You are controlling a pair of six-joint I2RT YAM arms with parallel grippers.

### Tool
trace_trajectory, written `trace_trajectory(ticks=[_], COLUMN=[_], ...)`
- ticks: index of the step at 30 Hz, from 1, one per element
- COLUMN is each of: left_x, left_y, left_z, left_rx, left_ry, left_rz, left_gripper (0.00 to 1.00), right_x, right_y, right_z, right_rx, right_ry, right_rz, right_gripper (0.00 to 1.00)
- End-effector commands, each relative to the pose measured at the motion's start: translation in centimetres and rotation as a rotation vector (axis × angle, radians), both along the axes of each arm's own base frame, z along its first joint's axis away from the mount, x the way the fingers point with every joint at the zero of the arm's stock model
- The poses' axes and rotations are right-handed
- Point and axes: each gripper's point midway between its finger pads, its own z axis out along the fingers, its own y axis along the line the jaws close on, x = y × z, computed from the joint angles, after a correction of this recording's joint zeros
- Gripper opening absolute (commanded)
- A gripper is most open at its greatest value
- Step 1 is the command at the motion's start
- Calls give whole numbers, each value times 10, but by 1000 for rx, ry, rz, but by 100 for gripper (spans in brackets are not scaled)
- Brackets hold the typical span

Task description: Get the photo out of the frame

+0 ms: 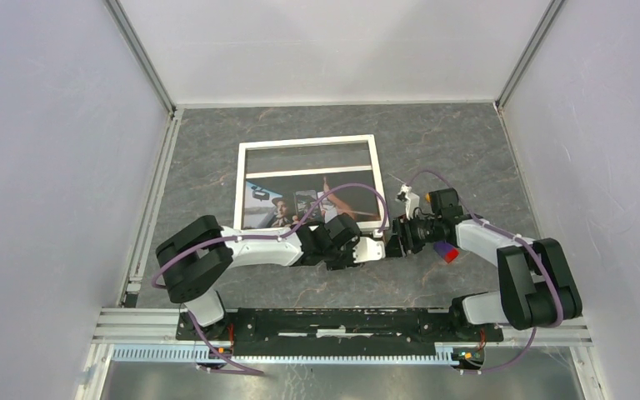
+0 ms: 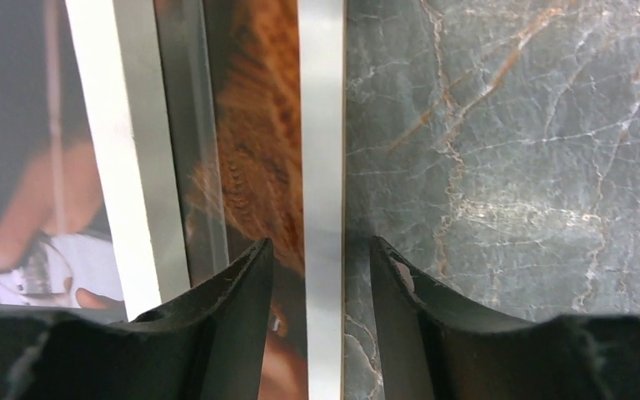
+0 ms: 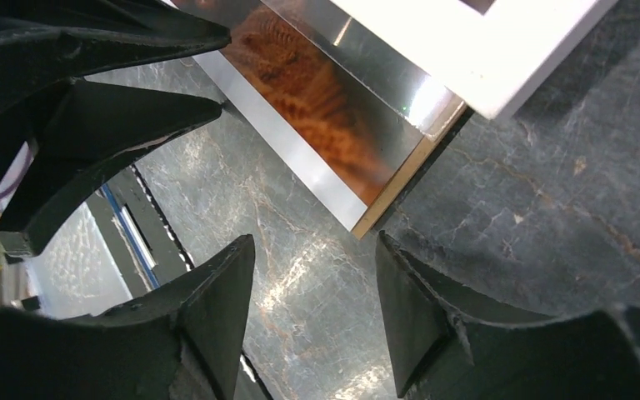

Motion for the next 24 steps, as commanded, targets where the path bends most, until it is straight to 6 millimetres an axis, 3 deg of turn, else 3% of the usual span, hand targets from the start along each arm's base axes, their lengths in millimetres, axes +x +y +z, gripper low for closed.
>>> trace_trajectory(ticks=[1, 4, 9, 21, 24], left_x=[16, 16, 10, 18, 13], left_y=[-12, -10, -11, -11, -17], left_z=[12, 19, 30, 40, 43], left_rx=[-34, -39, -65, -91, -119], left_ry=[-58, -62, -35, -59, -34], left_rz=[57, 59, 63, 111, 88], left_gripper=[51, 47, 44, 35, 40], right_x=[3, 1, -3, -10, -10], right_y=[3, 3, 8, 11, 10], right_z=[9, 10, 13, 11, 10], right_rx=[47, 60, 102, 130, 123], right_ry=[-24, -19, 5, 54, 51], right_rz=[-28, -39, -40, -44, -49], right_gripper=[57, 49, 45, 46, 47])
